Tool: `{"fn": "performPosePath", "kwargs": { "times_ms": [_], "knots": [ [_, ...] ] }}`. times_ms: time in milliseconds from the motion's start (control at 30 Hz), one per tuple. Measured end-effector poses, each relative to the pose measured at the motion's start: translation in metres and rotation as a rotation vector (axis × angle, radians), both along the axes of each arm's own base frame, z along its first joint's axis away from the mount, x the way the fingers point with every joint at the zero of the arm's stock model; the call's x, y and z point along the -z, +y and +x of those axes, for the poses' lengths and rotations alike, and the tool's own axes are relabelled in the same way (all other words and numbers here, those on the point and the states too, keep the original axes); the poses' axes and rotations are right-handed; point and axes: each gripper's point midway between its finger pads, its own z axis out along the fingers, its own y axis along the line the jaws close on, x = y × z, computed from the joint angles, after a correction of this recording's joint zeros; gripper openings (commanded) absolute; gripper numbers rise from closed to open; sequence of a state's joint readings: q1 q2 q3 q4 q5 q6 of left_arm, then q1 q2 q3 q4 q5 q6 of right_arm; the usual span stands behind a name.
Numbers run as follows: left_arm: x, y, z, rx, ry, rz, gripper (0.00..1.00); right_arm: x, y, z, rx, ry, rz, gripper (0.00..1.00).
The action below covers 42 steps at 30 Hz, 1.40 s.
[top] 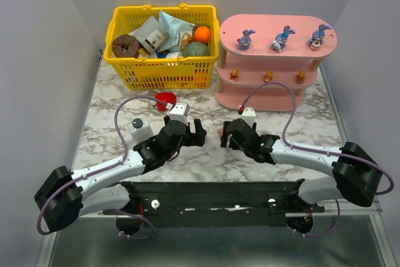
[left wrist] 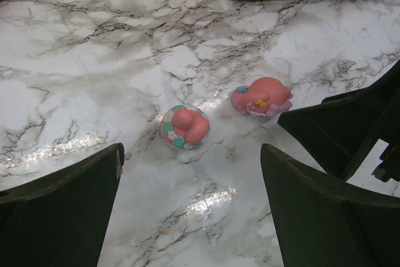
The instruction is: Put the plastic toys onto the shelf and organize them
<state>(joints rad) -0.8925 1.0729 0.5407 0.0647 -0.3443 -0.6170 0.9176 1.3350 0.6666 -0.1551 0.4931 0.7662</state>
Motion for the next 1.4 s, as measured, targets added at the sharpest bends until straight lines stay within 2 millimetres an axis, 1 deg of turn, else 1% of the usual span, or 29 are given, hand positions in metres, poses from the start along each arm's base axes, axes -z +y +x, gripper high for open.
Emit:
{"fn": "performPosePath", "kwargs": {
  "times_ms": [100,233,300,400,500,667,767,867,933,1000,1067,1167,1400],
  "knots": [
    [-0.006,0.001,-0.001,0.0,-0.011,-0.014,0.99,0.003,0.009,-0.004,-0.025,0.004,-0.003,0.89],
    [-0.012,0.004,-0.003,0.0,-0.017,-0.022,0.99,0.016,0.017,-0.003,-0.037,0.029,-0.037,0.91],
    [-0.015,0.005,-0.004,0.0,-0.021,-0.028,0.99,0.02,0.02,0.0,-0.034,0.034,-0.051,0.98],
    [-0.02,0.008,-0.006,0.0,-0.029,-0.037,0.99,0.022,0.028,0.008,-0.026,0.033,-0.067,0.99],
    [-0.024,0.008,-0.007,0.0,-0.035,-0.045,0.99,0.02,0.037,0.018,-0.014,0.018,-0.072,0.98],
    [-0.024,0.008,-0.007,0.0,-0.035,-0.045,0.99,0.016,0.044,0.033,0.027,-0.005,-0.099,0.93],
    [-0.024,0.008,-0.007,0.0,-0.035,-0.045,0.99,0.017,0.044,0.038,0.059,-0.006,-0.114,0.9],
    [-0.024,0.008,-0.007,0.0,-0.034,-0.045,0.99,0.02,0.039,0.037,0.081,0.003,-0.132,0.88],
    [-0.024,0.008,-0.007,0.0,-0.034,-0.045,0.99,0.023,0.035,0.036,0.094,0.01,-0.145,0.89],
    [-0.024,0.008,-0.007,0.0,-0.034,-0.045,0.99,0.025,0.032,0.035,0.102,0.015,-0.156,0.92],
    [-0.024,0.008,-0.007,0.001,-0.034,-0.045,0.99,0.026,0.03,0.034,0.103,0.02,-0.167,0.93],
    [-0.024,0.008,-0.007,0.001,-0.034,-0.044,0.99,0.027,0.029,0.034,0.095,0.017,-0.178,0.94],
    [-0.02,0.01,-0.008,0.001,-0.025,-0.033,0.99,0.034,0.025,0.035,0.001,0.002,-0.23,0.93]
  ]
}}
